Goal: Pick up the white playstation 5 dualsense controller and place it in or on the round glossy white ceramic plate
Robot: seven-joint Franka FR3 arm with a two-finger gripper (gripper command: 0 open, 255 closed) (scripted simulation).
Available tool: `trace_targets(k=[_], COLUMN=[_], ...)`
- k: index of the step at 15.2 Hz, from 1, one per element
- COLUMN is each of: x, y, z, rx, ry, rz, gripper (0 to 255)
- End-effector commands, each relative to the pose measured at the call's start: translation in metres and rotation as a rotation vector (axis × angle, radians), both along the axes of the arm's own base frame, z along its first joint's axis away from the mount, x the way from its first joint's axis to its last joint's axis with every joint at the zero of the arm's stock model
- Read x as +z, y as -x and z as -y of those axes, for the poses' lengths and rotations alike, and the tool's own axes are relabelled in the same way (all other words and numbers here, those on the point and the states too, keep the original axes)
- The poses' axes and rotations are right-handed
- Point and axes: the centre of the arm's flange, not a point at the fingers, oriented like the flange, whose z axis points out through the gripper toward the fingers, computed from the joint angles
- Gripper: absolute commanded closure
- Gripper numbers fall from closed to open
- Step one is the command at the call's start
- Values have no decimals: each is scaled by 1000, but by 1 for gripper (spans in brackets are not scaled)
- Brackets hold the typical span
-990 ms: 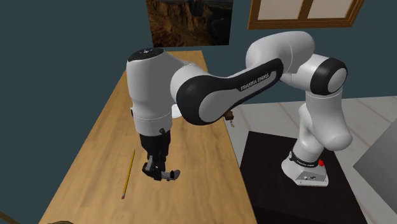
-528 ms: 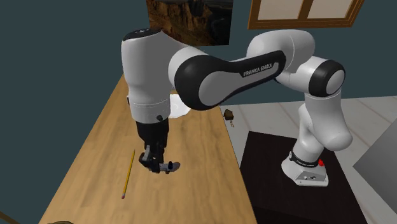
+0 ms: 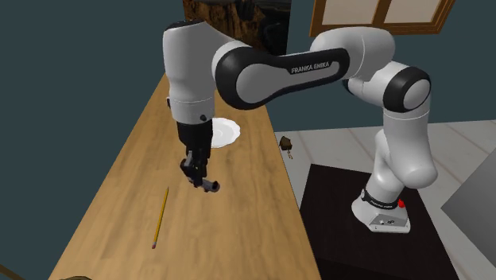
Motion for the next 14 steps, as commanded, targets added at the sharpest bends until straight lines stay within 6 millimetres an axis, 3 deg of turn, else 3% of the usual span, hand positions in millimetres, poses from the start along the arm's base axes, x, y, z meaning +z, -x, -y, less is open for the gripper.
trace_targets(k=[1, 14], x=[-2, -1], y=[-9, -63], z=[25, 187], rx=[1, 1], ry=[0, 0], rz=[0, 0], gripper=[255, 255])
